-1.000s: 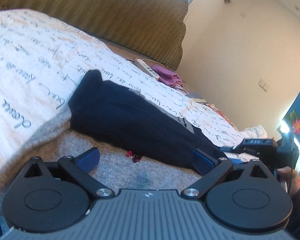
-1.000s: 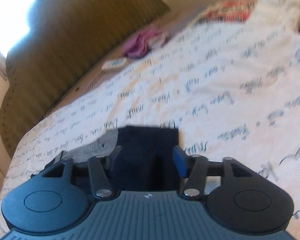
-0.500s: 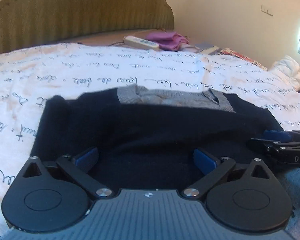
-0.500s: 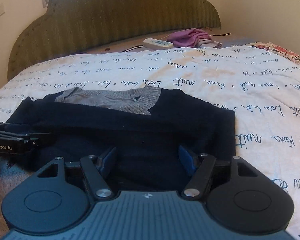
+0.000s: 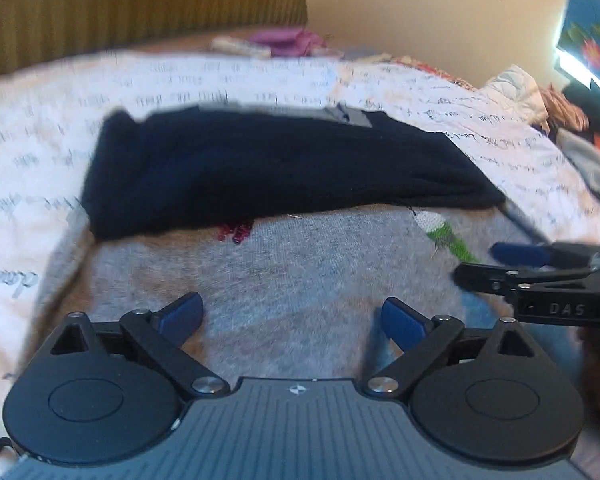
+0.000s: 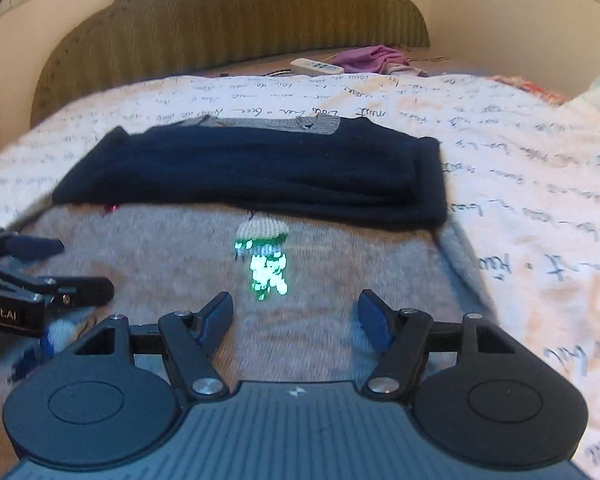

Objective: Fold small clothes
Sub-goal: 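Move both open grippers toward the grey ribbed hem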

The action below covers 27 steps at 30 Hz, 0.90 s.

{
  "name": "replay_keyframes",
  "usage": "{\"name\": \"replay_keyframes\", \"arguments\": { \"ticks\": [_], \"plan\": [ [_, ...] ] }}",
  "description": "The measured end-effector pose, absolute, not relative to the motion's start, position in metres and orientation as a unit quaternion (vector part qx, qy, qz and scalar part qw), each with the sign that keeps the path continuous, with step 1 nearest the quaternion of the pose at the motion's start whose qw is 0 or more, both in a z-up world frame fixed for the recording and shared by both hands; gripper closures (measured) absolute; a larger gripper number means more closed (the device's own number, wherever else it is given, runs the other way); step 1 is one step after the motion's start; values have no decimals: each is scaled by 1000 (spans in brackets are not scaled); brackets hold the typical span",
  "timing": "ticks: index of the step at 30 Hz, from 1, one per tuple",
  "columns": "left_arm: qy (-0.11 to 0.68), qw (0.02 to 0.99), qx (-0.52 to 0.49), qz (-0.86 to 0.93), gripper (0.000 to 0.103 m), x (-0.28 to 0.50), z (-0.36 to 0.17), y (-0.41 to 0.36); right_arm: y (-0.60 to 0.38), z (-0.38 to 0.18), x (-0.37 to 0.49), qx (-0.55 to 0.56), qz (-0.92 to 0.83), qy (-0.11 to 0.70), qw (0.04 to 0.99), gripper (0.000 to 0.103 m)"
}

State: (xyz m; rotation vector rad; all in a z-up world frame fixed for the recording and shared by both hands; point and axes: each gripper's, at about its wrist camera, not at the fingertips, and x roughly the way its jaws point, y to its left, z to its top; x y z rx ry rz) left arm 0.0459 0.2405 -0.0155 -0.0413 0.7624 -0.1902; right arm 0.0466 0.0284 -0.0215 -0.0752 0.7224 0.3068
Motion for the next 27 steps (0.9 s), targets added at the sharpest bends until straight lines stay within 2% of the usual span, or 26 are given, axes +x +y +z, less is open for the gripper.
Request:
{"name": "replay_keyframes", "arguments": {
  "ticks": [2,8,10,17,27],
  "plan": [
    [375,923,-22,-87,5,39,-14,240,29,-19,36,-38,148,355,922,26],
    [387,918,-41,-74,4,16,-11,242,20,-22,12,-16,139,370,918,26],
    [390,917,-33,-79,0,4,-11,240,19,-21,5,-16,138,373,918,26],
    [389,917,8,-84,0,-34,-12,232,18,-15,-16,-15,139,378,915,26],
    [399,913,6,-84,0,-54,-11,235,15,-17,-47,-34,139,386,911,26]
  ]
}}
